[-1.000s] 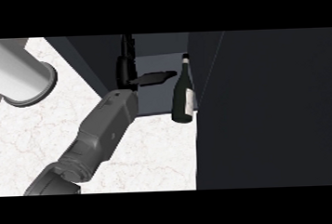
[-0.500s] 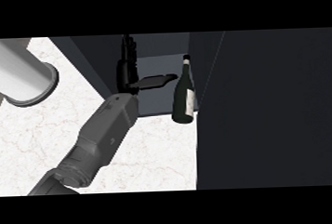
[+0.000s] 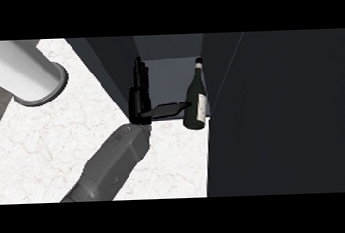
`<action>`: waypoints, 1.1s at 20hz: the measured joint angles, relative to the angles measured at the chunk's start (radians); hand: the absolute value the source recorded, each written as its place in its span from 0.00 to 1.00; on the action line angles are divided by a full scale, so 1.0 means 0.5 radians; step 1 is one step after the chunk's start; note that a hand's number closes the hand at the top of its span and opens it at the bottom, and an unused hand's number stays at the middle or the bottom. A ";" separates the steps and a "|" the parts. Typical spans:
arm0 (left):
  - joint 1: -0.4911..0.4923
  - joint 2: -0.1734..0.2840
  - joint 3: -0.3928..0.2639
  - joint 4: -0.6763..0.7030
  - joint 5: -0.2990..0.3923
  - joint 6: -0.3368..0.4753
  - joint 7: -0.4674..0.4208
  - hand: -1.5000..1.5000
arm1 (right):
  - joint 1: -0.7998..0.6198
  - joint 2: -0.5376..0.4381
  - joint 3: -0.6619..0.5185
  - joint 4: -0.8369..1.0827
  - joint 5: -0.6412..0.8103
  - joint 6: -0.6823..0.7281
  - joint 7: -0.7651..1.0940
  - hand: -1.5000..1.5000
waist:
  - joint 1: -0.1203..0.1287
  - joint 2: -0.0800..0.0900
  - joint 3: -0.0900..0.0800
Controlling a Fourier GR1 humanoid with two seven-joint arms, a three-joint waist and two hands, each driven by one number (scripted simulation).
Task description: Pick up the wine, place it into the cabinet and close the cabinet
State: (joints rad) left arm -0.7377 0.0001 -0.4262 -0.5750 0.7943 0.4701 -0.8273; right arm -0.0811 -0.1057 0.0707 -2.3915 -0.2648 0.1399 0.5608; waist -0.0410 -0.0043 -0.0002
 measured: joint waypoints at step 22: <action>1.023 0.140 -0.765 -1.748 -0.361 0.849 0.317 0.00 | 0.048 -0.066 -0.141 -0.027 0.024 0.003 -0.016 0.00 | 0.086 -0.001 0.001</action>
State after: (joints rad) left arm -0.2264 0.0699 -0.8088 -1.4489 0.6138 0.8946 -0.6686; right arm -0.0571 -0.1386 0.0003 -2.4050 -0.2529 0.1416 0.5530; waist 0.0018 -0.0047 0.0004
